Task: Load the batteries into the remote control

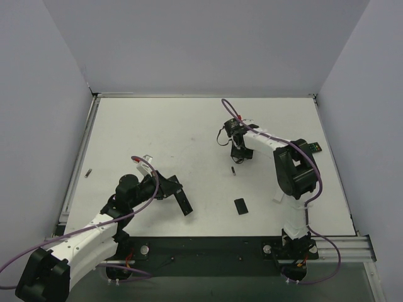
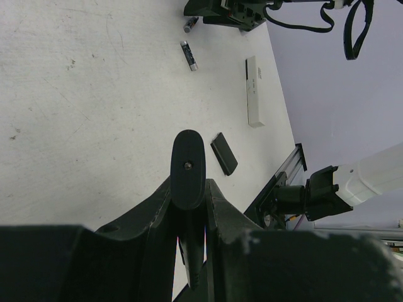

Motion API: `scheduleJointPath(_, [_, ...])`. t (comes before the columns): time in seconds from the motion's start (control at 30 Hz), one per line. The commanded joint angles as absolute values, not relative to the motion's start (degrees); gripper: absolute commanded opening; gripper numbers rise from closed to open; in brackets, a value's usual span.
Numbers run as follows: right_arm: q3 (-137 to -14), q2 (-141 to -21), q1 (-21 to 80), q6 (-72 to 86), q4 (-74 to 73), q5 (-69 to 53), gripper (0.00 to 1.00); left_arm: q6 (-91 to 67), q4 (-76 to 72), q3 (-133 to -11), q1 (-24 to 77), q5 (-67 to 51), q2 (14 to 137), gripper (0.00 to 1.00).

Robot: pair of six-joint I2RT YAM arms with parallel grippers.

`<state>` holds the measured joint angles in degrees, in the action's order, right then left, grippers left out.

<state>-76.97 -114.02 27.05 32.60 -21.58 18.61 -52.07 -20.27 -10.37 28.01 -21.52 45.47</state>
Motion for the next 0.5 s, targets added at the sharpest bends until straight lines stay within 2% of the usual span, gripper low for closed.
scheduleJointPath(0.0, [-78.0, -112.9, 26.1, 36.7, -27.1, 17.7, 0.38, -52.3, -23.3, -12.2, 27.7, -22.8, 44.8, 0.00])
scheduleJointPath(0.47, [-76.2, -113.9, 24.9, 44.3, -27.3, 10.5, 0.30, -52.9, -23.2, -12.1, 27.7, -22.5, 44.6, 0.00])
